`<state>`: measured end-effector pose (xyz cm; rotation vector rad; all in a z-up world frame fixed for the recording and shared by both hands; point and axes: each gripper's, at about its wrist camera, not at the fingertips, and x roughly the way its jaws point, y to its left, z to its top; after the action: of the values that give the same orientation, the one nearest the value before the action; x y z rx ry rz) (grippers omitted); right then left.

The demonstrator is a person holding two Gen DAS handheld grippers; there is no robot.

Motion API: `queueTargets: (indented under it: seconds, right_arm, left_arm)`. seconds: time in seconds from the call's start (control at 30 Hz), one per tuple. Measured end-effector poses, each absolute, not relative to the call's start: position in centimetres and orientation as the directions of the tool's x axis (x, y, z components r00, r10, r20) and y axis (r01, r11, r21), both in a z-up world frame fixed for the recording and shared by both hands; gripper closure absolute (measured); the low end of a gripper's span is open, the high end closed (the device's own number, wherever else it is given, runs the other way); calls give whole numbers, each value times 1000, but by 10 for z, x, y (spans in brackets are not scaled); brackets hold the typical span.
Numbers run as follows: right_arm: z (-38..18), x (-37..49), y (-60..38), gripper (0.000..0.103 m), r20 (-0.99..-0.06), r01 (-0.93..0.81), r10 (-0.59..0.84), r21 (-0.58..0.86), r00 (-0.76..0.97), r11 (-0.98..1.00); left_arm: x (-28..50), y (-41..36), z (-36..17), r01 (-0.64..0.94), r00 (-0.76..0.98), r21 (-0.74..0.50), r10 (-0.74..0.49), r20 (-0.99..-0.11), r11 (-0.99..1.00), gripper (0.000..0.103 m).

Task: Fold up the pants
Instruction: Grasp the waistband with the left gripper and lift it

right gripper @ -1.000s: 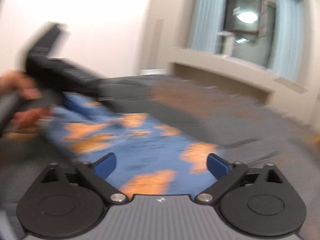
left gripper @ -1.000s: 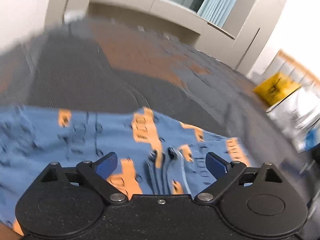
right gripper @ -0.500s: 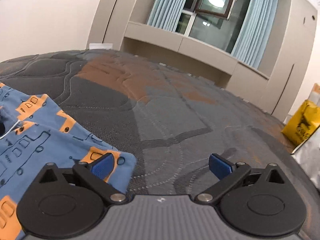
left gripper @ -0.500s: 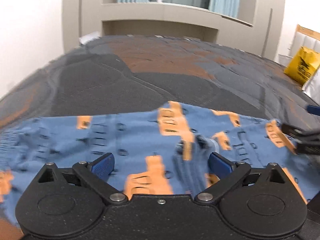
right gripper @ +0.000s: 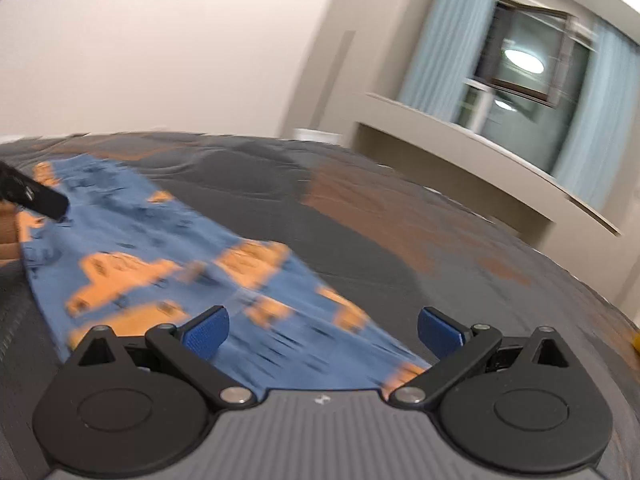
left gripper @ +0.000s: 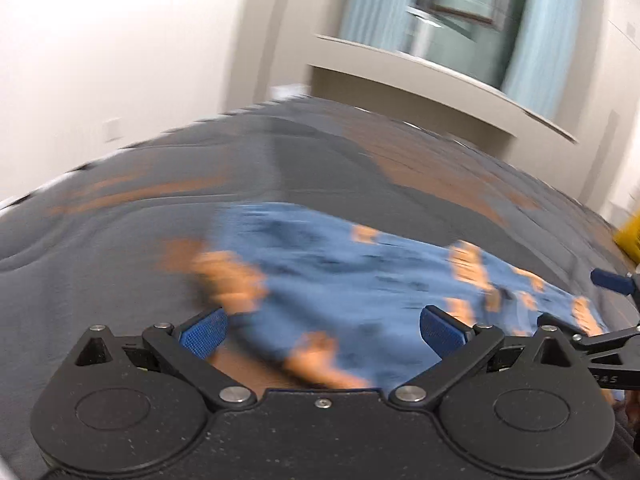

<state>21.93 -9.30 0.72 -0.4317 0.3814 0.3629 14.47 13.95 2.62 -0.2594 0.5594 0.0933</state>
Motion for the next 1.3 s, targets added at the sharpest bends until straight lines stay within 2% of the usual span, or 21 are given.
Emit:
queueTargets:
  seconds: [0.13, 0.23, 0.4, 0.5, 0.63, 0.93, 1.0, 1.07, 1.13, 1.2, 1.3]
  right_arm:
    - [-8, 234, -55, 0, -452, -414, 224, -381, 863, 827]
    - [-3, 228, -55, 0, -414, -386, 219, -378, 884, 842]
    - [0, 210, -68, 0, -409, -360, 216, -316, 887, 878]
    - [5, 197, -74, 0, -387, -315, 184, -306, 903, 899]
    - [-4, 198, -67, 0, -423, -316, 156, -339, 892, 886]
    - [-8, 200, -65, 0, -433, -331, 165, -342, 886, 879]
    - [-8, 200, -65, 0, -432, -331, 165, -344, 887, 878]
    - [-8, 200, -65, 0, -432, -332, 166, -344, 886, 878]
    - [-8, 201, -65, 0, -433, -332, 167, -341, 886, 879]
    - [-8, 201, -65, 0, -434, -334, 169, -338, 885, 880]
    - [-8, 200, -65, 0, -430, -332, 168, -340, 887, 880]
  left_arm:
    - [130, 190, 20, -243, 853, -275, 70, -517, 930, 1]
    - [140, 215, 19, -204, 875, -357, 6, -484, 911, 6]
    - [175, 224, 13, -122, 869, -444, -120, -480, 888, 16]
    - [188, 220, 7, -136, 868, -445, -110, -483, 885, 18]
    - [188, 218, 5, -172, 870, -460, -85, -486, 871, 22]
    - [190, 205, 11, -204, 856, -377, -22, -517, 903, 23]
    - [192, 199, 12, -210, 850, -329, 5, -527, 921, 34]
    - [193, 196, 14, -206, 843, -296, 16, -537, 933, 64]
    - [194, 195, 14, -207, 842, -288, 20, -539, 935, 67]
    - [193, 197, 16, -206, 850, -295, 21, -526, 933, 76]
    - [192, 198, 18, -202, 861, -307, 18, -509, 930, 82]
